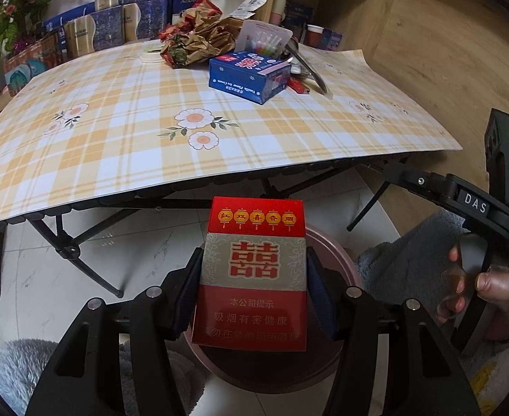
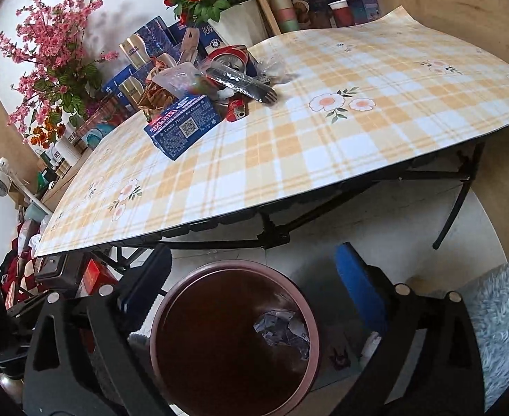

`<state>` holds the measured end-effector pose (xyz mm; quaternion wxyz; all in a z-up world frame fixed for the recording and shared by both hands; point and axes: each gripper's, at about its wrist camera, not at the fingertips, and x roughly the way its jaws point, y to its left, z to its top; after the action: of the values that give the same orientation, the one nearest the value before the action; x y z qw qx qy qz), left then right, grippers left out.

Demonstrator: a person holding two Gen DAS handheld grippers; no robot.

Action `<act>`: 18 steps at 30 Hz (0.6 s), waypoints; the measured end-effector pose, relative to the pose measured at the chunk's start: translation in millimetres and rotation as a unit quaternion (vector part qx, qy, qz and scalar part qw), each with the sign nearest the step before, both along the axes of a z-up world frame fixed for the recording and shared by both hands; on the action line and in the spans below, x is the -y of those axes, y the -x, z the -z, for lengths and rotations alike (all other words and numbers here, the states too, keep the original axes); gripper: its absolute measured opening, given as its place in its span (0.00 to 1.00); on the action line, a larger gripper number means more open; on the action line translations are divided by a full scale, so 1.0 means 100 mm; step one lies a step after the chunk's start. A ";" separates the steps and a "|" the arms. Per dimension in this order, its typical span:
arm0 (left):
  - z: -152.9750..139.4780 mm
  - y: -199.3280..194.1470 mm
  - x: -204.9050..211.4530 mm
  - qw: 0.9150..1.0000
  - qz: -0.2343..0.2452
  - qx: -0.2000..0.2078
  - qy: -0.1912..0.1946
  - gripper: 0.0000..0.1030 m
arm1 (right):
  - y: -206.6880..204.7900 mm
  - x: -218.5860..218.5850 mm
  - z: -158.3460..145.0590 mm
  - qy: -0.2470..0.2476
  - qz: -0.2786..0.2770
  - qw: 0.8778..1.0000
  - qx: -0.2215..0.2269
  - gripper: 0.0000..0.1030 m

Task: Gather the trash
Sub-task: 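Open the right tool over the bin while left tool lowers red box into it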

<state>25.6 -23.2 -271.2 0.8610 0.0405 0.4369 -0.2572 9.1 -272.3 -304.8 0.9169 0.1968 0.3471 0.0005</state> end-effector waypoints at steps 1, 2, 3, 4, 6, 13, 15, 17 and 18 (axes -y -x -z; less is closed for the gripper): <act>0.00 0.00 0.00 1.000 0.001 0.000 0.000 0.54 | 0.00 0.00 0.00 -0.001 0.000 1.000 0.000 0.91; 0.00 0.00 0.01 1.000 0.002 -0.001 -0.001 0.54 | 0.00 -0.01 0.00 -0.001 0.000 1.000 0.000 0.91; 0.01 0.00 0.01 1.000 0.004 -0.001 -0.002 0.54 | 0.00 -0.01 0.00 0.000 0.000 1.000 0.000 0.91; 0.01 0.00 0.01 1.000 0.004 -0.002 -0.002 0.54 | 0.00 -0.01 0.00 0.000 0.000 1.000 0.000 0.91; 0.02 0.00 0.02 1.000 0.006 -0.003 -0.002 0.54 | 0.01 -0.02 0.00 0.001 0.000 1.000 -0.001 0.91; -0.02 0.02 0.03 1.000 0.011 0.006 0.005 0.72 | 0.01 -0.04 0.00 0.003 -0.002 1.000 -0.004 0.91; -0.03 0.02 0.00 1.000 0.003 0.008 0.008 0.72 | 0.01 -0.04 0.01 0.003 -0.001 1.000 -0.004 0.91; -0.04 0.00 -0.04 1.000 -0.009 0.009 0.012 0.72 | 0.01 -0.03 0.01 0.002 0.000 1.000 -0.004 0.92; -0.04 -0.02 -0.08 1.000 -0.020 0.009 0.016 0.72 | 0.01 -0.04 0.01 0.001 0.000 1.000 -0.004 0.92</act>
<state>27.6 -15.6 -266.8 0.8704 0.0208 0.4256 -0.2465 8.4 -268.7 -305.7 0.9156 0.1960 0.3512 -0.0009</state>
